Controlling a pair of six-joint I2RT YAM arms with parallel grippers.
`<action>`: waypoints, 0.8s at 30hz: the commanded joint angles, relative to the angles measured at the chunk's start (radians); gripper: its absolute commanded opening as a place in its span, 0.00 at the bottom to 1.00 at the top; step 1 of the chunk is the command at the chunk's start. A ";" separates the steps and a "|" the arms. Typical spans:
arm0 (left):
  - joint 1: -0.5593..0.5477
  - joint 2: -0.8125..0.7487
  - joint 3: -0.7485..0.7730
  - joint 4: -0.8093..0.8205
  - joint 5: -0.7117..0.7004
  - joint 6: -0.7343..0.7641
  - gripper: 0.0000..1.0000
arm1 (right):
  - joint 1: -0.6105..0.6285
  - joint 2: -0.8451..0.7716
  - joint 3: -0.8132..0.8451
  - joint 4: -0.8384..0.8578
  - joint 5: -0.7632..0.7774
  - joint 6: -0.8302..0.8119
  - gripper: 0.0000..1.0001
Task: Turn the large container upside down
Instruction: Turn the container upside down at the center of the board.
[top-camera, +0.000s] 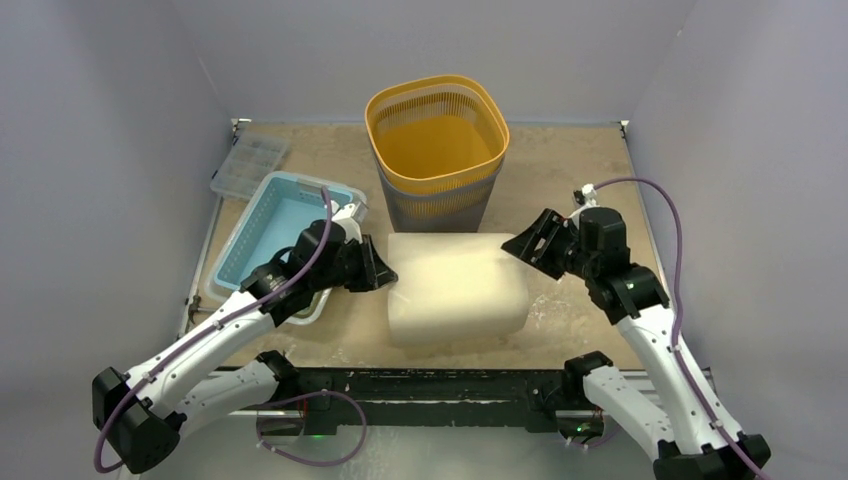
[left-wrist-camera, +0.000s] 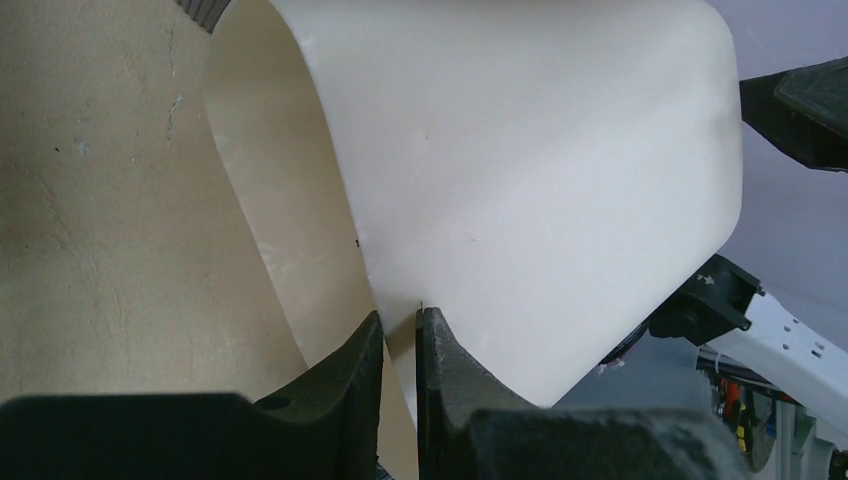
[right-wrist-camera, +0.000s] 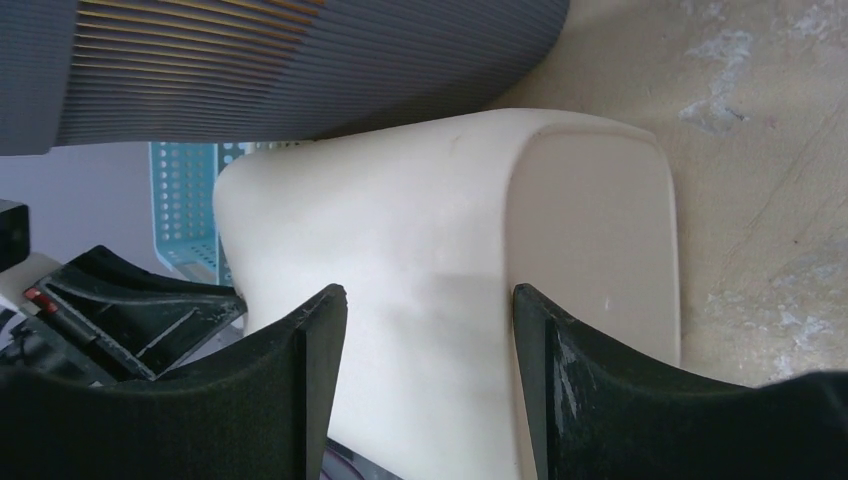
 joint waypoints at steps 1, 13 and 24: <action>-0.017 0.016 -0.064 0.182 0.120 -0.059 0.04 | 0.026 -0.055 0.007 0.185 -0.256 0.087 0.63; -0.018 0.019 -0.136 0.349 0.125 -0.112 0.00 | 0.025 -0.059 0.061 0.225 -0.273 0.076 0.67; -0.018 0.048 -0.159 0.419 0.131 -0.134 0.00 | 0.027 -0.037 0.111 0.206 -0.358 -0.036 0.66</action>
